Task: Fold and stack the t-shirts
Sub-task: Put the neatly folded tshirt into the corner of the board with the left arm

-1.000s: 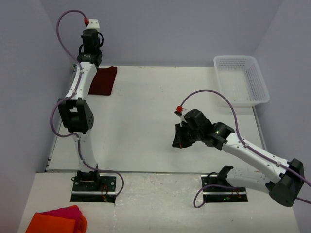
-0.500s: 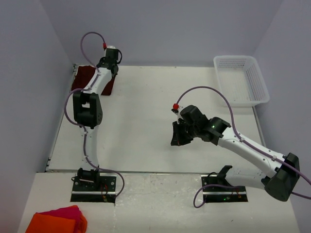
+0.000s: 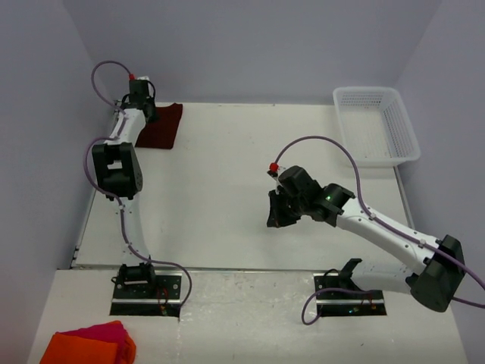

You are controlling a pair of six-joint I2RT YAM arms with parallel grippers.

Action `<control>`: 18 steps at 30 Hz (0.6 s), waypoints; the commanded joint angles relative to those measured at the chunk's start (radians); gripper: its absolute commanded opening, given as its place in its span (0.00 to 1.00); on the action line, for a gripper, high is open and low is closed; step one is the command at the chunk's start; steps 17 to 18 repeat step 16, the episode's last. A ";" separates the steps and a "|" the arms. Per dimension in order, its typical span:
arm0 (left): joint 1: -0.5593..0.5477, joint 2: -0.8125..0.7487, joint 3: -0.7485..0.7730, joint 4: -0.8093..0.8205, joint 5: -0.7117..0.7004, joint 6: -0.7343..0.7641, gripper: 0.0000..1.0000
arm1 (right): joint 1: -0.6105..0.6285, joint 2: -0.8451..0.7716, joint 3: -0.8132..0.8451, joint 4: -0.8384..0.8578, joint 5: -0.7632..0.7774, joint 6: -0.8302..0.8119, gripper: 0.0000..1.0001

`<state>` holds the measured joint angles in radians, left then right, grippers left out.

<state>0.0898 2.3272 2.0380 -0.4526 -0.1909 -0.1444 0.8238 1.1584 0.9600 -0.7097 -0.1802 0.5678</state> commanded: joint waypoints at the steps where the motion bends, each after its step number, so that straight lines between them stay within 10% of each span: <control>1: -0.033 -0.090 -0.038 0.055 0.129 -0.056 0.00 | 0.000 0.035 -0.003 0.065 0.096 -0.023 0.00; 4: -0.051 -0.184 -0.102 0.086 0.150 -0.103 0.13 | 0.000 0.038 -0.021 0.154 0.143 -0.051 0.14; 5: -0.058 -0.216 -0.158 0.115 0.134 -0.110 0.55 | 0.000 0.047 -0.020 0.168 0.154 -0.066 0.25; 7: -0.079 -0.320 -0.225 0.155 0.120 -0.113 0.99 | 0.000 0.092 0.006 0.205 0.197 -0.074 0.44; 18: -0.186 -0.601 -0.401 0.137 0.110 -0.115 1.00 | 0.001 0.156 0.062 0.340 0.148 -0.082 0.49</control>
